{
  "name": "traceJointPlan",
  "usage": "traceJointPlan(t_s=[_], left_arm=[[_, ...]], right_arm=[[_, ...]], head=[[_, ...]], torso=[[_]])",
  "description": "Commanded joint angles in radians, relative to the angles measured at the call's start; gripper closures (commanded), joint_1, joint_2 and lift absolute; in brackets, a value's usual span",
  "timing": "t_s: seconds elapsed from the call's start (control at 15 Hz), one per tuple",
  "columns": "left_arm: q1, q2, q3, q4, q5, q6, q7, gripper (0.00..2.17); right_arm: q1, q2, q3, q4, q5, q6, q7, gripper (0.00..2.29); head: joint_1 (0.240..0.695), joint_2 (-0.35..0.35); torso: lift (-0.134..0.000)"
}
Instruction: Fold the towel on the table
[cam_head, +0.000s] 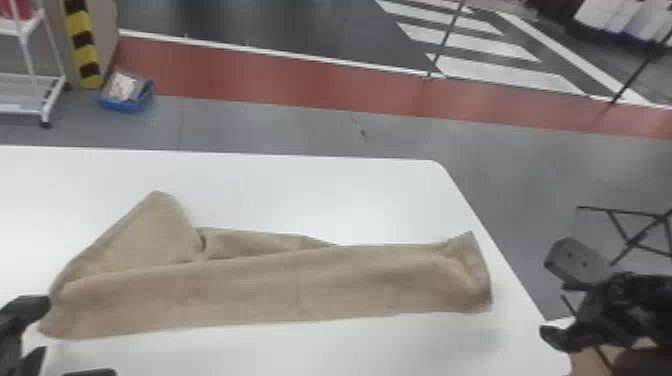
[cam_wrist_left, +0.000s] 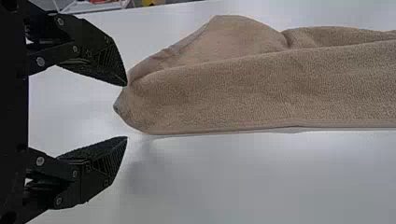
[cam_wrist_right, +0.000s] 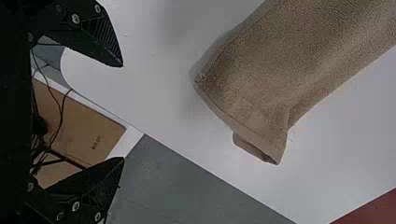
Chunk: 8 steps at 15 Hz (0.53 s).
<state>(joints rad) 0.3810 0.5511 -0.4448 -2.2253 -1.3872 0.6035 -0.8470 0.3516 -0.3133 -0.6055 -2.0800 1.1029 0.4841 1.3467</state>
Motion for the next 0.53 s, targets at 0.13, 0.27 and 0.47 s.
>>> traceJointPlan(t_s=[0.13,0.27,0.47], left_arm=[[0.009,0.012,-0.087,0.006,-0.102,0.138,0.082,0.57],[0.01,0.013,-0.1,0.007,-0.112,0.154,0.071,0.57],[0.007,0.012,-0.132,0.033,-0.151,0.175,0.086,0.57]], right_arm=[[0.009,0.0,-0.013,0.001,0.0,0.0,0.002,0.19],[0.009,0.002,-0.016,0.001,-0.002,0.003,0.002,0.19],[0.01,0.002,-0.02,0.003,-0.005,0.0,0.002,0.19]], head=[[0.695,-0.35],[0.695,-0.35],[0.695,-0.35]], torso=[[-0.124],[-0.124],[-0.124]])
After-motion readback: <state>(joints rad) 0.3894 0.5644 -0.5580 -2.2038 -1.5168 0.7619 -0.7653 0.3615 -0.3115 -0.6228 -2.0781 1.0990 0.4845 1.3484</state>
